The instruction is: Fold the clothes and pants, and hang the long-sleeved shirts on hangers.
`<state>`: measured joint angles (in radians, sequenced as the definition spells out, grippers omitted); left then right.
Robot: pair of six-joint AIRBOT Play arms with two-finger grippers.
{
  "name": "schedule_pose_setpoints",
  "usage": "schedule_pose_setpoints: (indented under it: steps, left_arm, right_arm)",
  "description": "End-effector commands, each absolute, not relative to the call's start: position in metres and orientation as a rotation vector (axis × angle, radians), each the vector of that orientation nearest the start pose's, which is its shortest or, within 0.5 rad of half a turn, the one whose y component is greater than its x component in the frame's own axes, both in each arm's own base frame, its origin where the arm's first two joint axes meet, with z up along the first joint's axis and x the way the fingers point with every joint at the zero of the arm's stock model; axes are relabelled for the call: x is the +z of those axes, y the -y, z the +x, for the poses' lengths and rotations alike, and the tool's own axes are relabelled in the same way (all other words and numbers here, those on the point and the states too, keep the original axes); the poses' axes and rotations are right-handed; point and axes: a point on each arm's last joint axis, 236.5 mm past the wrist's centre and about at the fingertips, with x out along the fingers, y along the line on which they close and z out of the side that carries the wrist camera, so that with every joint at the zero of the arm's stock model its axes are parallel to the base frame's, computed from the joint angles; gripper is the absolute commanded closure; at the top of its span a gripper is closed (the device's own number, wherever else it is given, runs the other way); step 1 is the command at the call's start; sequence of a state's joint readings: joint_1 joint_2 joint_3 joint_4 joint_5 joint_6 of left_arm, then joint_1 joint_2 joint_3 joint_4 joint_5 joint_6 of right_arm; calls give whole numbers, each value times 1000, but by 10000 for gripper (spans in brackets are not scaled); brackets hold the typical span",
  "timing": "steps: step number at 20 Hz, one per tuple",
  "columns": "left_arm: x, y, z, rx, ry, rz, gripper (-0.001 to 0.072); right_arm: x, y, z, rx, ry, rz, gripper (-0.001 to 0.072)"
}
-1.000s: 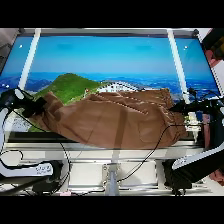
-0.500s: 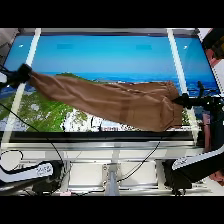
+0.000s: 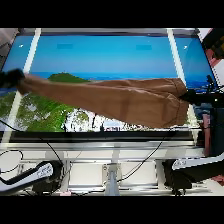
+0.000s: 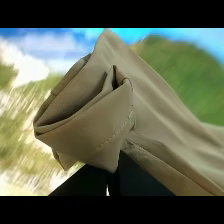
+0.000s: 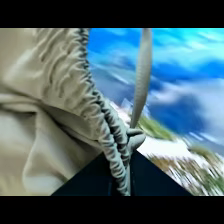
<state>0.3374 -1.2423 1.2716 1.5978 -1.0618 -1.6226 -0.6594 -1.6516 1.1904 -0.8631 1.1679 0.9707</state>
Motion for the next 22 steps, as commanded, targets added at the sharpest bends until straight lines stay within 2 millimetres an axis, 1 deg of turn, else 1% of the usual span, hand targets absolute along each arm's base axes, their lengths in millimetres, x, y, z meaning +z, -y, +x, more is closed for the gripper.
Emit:
schedule_pose_setpoints:
  steps: [1, 3, 4, 5, 6, 8, 11, 12, 13, 14, 15, 17, 18, 19, 20, 21, 22]
  left_arm:
    - [15, -150, 330, 369, -1369, -102, 680]
    - [-26, -141, 305, 351, -1496, -116, 680]
    - [-42, -138, 292, 346, -1554, -120, 680]
    - [-54, -137, 279, 345, -1614, -114, 680]
    - [-61, -134, 269, 342, -1666, -120, 680]
    - [-63, -138, 256, 351, -1737, -92, 680]
    - [-55, -150, 233, 398, -1828, -29, 680]
    - [-52, -154, 225, 412, -1858, -8, 655]
    - [-49, -155, 220, 397, -1888, 20, 490]
    - [-48, -154, 216, 376, -1908, 34, 185]
    - [-48, -155, 215, 373, -1913, 39, -13]
    - [-47, -160, 216, 385, -1907, 62, -6]
    - [-47, -161, 220, 386, -1890, 66, 2]
    - [-46, -162, 229, 383, -1856, 67, 5]
    - [-44, -162, 244, 373, -1796, 70, 5]
    - [-40, -157, 263, 338, -1728, 76, 5]
    - [-34, -145, 285, 263, -1657, 92, 5]
  right_arm:
    - [-93, 140, 360, 82, -1340, 608, 668]
    - [-96, 141, 352, 76, -1374, 595, 668]
    - [-96, 142, 350, 77, -1383, 590, 668]
    - [-97, 142, 348, 75, -1392, 583, 668]
    - [-97, 143, 347, 75, -1396, 580, 668]
    - [-98, 144, 344, 73, -1407, 569, 668]
    - [-100, 145, 337, 76, -1439, 553, 668]
    - [-101, 145, 334, 77, -1451, 546, 668]
    - [-101, 146, 331, 77, -1464, 539, 667]
    - [-102, 146, 328, 78, -1473, 533, 668]
    - [-102, 146, 327, 80, -1478, 534, 667]
    - [-102, 145, 327, 81, -1478, 535, 667]
    - [-102, 145, 327, 81, -1478, 535, 667]
    - [-102, 145, 327, 81, -1478, 535, 667]
    - [-102, 145, 327, 81, -1478, 535, 667]
    - [-102, 145, 327, 81, -1478, 535, 668]
    - [-102, 145, 327, 81, -1478, 535, 667]
